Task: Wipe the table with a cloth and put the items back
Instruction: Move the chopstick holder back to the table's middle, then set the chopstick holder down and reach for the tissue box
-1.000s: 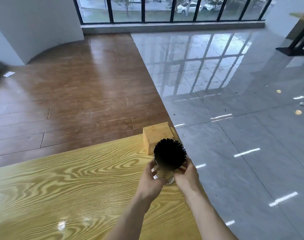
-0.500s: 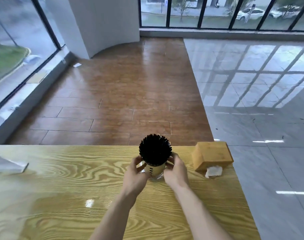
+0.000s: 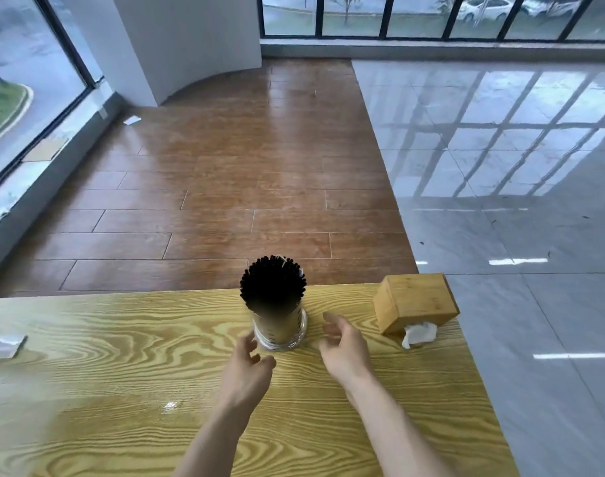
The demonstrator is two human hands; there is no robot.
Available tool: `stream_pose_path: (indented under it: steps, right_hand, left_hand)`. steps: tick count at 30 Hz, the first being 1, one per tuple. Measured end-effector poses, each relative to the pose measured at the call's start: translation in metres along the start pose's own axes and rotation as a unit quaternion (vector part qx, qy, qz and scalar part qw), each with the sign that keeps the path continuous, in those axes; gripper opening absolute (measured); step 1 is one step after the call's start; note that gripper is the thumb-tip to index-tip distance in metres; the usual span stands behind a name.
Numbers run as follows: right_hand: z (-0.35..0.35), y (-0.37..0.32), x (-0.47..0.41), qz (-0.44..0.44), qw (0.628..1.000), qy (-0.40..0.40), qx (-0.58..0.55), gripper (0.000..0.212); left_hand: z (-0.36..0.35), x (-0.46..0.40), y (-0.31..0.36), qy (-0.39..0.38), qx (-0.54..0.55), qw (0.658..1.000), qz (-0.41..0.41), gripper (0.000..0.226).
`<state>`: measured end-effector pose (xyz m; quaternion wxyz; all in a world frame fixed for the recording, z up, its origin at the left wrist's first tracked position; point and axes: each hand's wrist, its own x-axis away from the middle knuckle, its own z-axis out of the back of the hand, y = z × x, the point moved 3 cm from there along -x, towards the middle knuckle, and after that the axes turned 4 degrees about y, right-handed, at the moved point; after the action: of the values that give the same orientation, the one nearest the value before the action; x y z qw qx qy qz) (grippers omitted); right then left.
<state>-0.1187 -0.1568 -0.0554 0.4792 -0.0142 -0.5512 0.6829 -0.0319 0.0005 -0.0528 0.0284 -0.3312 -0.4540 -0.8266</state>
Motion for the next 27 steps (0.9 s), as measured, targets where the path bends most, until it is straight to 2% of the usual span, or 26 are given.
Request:
stream_pose_path:
  steps: [4, 6, 9, 11, 14, 18, 20, 23, 27]
  right_hand:
    - [0.041, 0.072, 0.001, -0.12, 0.993, -0.011, 0.008, 0.018]
    - [0.07, 0.109, -0.004, -0.18, 0.983, 0.014, 0.019, 0.017]
    - [0.118, 0.142, -0.014, -0.229, 0.97, 0.076, 0.0, 0.01]
    - [0.148, 0.141, -0.02, -0.223, 0.966, 0.131, -0.022, 0.016]
    - [0.179, 0.119, -0.031, -0.168, 0.963, 0.205, -0.038, 0.011]
    - [0.192, 0.1, -0.052, -0.099, 0.977, 0.188, -0.023, 0.047]
    - [0.19, 0.1, -0.062, -0.074, 0.985, 0.151, -0.047, 0.053]
    - [0.19, 0.095, -0.067, -0.039, 0.99, 0.127, -0.055, 0.044]
    - [0.199, 0.093, -0.06, -0.024, 0.985, 0.167, -0.044, 0.027]
  left_hand:
    - [-0.044, 0.012, -0.014, -0.091, -0.067, 0.993, 0.039, 0.04]
    - [-0.072, 0.017, -0.008, -0.144, -0.105, 0.984, 0.027, 0.038]
    - [-0.108, 0.019, 0.011, -0.174, -0.117, 0.978, 0.008, 0.038]
    - [-0.132, 0.017, 0.029, -0.173, -0.108, 0.979, -0.007, 0.04]
    - [-0.162, 0.013, 0.055, -0.167, -0.074, 0.983, -0.027, 0.047]
    - [-0.194, 0.004, 0.075, -0.158, -0.058, 0.984, -0.059, 0.068]
    - [-0.204, 0.0, 0.077, -0.159, -0.059, 0.983, -0.068, 0.074]
    - [-0.218, 0.0, 0.076, -0.177, -0.022, 0.982, -0.062, 0.068]
    - [-0.22, 0.007, 0.075, -0.124, 0.016, 0.99, -0.061, 0.042]
